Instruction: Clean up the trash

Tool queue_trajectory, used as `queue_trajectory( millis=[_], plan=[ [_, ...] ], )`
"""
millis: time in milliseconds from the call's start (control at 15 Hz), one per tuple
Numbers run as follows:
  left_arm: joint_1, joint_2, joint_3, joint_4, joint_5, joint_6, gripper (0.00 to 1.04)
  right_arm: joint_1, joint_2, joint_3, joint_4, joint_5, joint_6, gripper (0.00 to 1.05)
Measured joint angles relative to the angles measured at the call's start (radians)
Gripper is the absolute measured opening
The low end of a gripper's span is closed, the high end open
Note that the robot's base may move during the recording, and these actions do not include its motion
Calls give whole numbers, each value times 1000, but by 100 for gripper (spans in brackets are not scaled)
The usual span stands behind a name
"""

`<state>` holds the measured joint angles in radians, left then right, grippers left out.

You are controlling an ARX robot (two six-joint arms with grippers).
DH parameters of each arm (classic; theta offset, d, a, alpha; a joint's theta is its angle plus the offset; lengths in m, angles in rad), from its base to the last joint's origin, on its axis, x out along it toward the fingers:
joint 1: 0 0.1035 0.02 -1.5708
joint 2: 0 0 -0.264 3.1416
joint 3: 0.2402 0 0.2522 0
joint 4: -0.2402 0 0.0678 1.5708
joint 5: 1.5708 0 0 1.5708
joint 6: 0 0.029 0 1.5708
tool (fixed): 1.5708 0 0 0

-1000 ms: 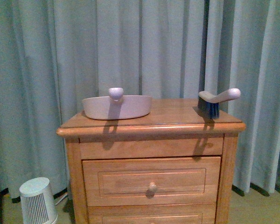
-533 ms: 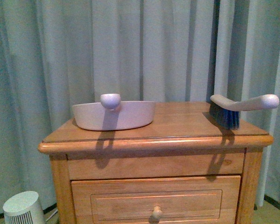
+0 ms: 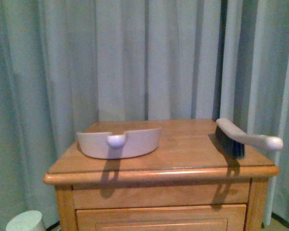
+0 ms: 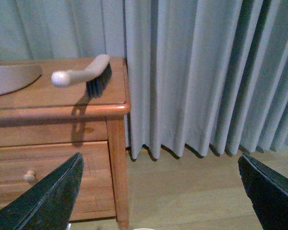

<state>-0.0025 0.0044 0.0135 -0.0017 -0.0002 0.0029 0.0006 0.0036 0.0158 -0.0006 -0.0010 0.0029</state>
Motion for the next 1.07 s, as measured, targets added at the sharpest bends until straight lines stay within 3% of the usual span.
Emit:
queue_trajectory(
  millis=[267,333,400,533,600,933,1067],
  plan=[
    [0,1,0,-1,-4,-2,97,0,0,0,0,0,0,97],
    [-46,99,45,-89,-162,-64,97,0,0,0,0,1,0,97],
    [-58,215,79,-54,-163,-72,97,0,0,0,0,-1,0,97],
    [-121,571,314,70,-184,35,97,0,0,0,0,0,0,97],
    [-174,747,485,48,-213,91,97,0,0,0,0,0,0,97],
    [-386,1289,1157,-291,-307,77,97,0,0,0,0,0,0,97],
    [-453,1450,1331,-364,-349,19,97,0,0,0,0,0,0,97]
  ],
)
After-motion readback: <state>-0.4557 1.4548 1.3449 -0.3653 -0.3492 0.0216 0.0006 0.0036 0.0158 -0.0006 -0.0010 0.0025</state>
